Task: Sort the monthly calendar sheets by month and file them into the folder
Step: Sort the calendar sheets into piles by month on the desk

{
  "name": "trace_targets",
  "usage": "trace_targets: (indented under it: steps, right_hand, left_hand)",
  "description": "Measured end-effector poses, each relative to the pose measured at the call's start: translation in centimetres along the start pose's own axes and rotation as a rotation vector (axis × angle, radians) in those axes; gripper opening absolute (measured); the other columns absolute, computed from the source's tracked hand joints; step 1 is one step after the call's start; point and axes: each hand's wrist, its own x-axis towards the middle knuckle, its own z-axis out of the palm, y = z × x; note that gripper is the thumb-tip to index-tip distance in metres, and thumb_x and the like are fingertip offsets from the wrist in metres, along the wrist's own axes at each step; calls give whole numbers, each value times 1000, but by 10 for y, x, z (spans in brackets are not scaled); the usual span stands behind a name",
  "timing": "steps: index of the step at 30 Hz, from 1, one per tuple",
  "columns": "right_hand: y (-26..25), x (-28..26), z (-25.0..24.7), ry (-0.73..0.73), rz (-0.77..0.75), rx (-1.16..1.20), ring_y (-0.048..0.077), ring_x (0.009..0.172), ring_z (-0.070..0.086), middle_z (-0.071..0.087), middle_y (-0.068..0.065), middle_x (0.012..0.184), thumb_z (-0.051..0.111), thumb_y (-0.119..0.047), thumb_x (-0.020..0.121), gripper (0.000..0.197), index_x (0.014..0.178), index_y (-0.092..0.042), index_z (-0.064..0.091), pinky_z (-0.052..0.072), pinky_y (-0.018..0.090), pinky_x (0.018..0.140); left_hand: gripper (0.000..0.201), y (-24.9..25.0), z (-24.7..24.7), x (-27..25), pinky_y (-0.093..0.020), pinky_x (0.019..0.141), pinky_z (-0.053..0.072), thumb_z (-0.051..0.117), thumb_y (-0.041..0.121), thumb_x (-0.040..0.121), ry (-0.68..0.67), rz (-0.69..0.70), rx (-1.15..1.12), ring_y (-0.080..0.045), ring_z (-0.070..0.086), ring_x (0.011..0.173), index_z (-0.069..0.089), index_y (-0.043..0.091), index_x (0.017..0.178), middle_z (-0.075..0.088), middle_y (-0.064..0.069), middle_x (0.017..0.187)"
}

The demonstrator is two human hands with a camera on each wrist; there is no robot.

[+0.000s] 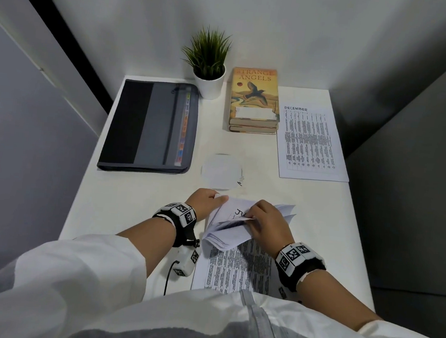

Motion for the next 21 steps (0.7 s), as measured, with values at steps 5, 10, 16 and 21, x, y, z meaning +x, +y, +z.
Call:
trace_targets:
  steps: [5,10,16,21]
  right_hand:
    - [-2,-3,-1,16,-31,6,29,85,59,60,7,96,70,-7,79,13,91,-7,64,49,36,71]
    - [-1,-9,1,19,-36,0,32,88,62,63,9,102,71,-4,75,16,90,-5,66,51,40,74]
    - [1,-7,3,-3,-8,-19,33,99,60,64,9,116,70,-8,78,16,94,-7,66,49,42,84]
    - [1,-7,2,11,-39,-20,28,90,55,62,4,87,70,-7,76,12,86,-10,63,47,38,74]
  left_hand:
    - [34,0,-3,1,-27,63,29,62,23,92,4,-8,22,-19,38,63,44,8,68,40,-11,69]
    - [39,-2,0,6,-24,52,29,66,23,89,45,13,52,-14,37,52,43,17,58,40,1,56]
    - [10,-4,5,5,-10,57,46,77,16,80,19,61,-45,-7,62,66,68,14,78,68,1,76]
    - [34,-4,2,7,-23,57,34,63,24,92,55,29,17,-16,45,57,52,11,63,48,-4,62]
